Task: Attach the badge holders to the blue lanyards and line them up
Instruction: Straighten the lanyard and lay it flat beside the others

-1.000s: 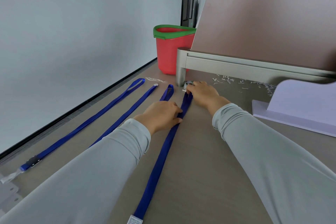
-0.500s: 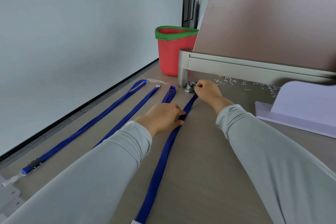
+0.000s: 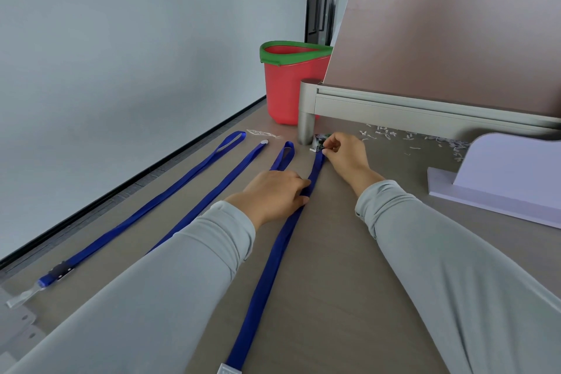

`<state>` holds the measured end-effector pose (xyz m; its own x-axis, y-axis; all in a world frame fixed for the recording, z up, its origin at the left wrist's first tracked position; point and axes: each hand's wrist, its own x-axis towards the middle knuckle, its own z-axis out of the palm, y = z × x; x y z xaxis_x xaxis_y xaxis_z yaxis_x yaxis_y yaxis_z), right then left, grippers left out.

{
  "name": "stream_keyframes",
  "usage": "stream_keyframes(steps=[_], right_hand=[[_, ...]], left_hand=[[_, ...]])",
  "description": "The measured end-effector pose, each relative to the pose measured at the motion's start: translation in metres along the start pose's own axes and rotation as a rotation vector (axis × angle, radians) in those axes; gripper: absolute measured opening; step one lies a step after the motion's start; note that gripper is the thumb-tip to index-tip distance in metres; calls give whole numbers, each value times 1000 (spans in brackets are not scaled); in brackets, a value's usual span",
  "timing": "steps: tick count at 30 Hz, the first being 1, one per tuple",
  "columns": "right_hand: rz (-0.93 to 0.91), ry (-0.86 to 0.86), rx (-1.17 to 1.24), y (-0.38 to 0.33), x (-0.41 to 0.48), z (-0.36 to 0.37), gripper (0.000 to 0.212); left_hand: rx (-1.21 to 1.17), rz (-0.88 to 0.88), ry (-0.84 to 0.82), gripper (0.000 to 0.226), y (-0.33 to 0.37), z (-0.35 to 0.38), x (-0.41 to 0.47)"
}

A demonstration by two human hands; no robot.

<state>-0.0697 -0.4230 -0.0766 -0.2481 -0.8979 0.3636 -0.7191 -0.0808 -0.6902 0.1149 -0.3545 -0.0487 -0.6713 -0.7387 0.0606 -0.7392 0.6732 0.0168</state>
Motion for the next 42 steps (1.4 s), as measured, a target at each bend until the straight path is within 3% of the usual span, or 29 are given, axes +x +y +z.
stream_keyframes(steps=[3,6,13,18,21,28,31,34,42], right_hand=[[-118,53,-102,-6,-9,-4,7],[-269,-78,-218,-17,-24,-7,13],[-210,-315,-422,-29,-51,-13,28],[-206,-241,-323,-30,-68,-18,31],[-227,-308,-294,-48,-98,-21,37],[-175,-527,-458,-80,-155,-29,65],[-146,-596,-559,-82,-165,-28,77],[-117,-602,-590,-82,-170,-31,76],[-181,-607,-540,-94,-188,-30,71]], left_hand=[[-8,12,29,41,-1,1,-2],[-2,15,40,38,0,1,-4],[-48,-50,-24,35,4,-5,-21],[-167,-89,101,26,3,-8,-43],[-162,-57,135,20,15,-23,-79],[-175,-96,-69,28,70,-27,-174],[-178,-142,-154,43,92,-28,-208],[-182,-188,-220,56,102,-25,-229],[-208,-235,-200,56,106,-6,-245]])
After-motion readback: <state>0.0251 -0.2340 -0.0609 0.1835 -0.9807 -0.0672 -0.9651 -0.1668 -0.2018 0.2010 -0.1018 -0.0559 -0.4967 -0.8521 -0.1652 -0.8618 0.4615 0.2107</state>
